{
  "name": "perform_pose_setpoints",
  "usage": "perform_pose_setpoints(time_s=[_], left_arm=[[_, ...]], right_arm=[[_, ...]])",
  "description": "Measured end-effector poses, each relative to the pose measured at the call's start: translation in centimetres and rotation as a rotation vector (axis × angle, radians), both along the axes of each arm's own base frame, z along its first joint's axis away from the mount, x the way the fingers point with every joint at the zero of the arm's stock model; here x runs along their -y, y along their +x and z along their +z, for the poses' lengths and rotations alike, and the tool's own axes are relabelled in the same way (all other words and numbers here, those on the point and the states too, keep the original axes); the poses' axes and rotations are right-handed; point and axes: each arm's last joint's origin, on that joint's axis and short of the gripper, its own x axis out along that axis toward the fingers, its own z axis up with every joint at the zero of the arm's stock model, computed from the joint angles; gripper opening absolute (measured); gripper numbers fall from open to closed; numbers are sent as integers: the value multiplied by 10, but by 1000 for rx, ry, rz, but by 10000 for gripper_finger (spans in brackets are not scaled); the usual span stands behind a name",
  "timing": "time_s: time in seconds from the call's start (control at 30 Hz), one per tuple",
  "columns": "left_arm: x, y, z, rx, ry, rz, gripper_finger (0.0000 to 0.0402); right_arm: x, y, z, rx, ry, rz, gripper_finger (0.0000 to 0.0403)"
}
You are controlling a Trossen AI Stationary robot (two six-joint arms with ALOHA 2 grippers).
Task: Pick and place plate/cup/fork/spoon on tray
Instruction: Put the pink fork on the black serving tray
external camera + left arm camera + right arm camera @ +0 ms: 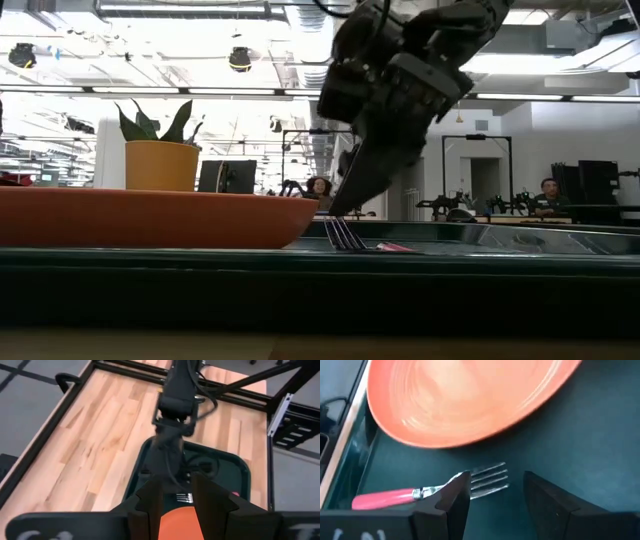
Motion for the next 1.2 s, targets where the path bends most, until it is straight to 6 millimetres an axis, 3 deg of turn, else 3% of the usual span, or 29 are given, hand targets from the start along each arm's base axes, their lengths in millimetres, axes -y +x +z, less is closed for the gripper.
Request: perform_pose_setpoints(time_s=[0.13, 0.3, 0.57, 0.97, 1.2], left_arm=[[1, 0, 0, 1, -1, 9, 89], [1, -1, 0, 0, -2, 14, 89], [0, -2, -1, -12, 12, 25, 89], [0, -2, -1, -15, 11, 26, 89], [0, -2, -1, -15, 9, 28, 89]], right_arm=[[-3, 3, -11, -28, 1, 13, 205], [-1, 3, -7, -13, 5, 19, 191], [-2, 3, -9, -18, 14, 23, 101], [4, 4, -9, -35, 30, -20, 12], [4, 3, -9, -61, 52, -54, 10]])
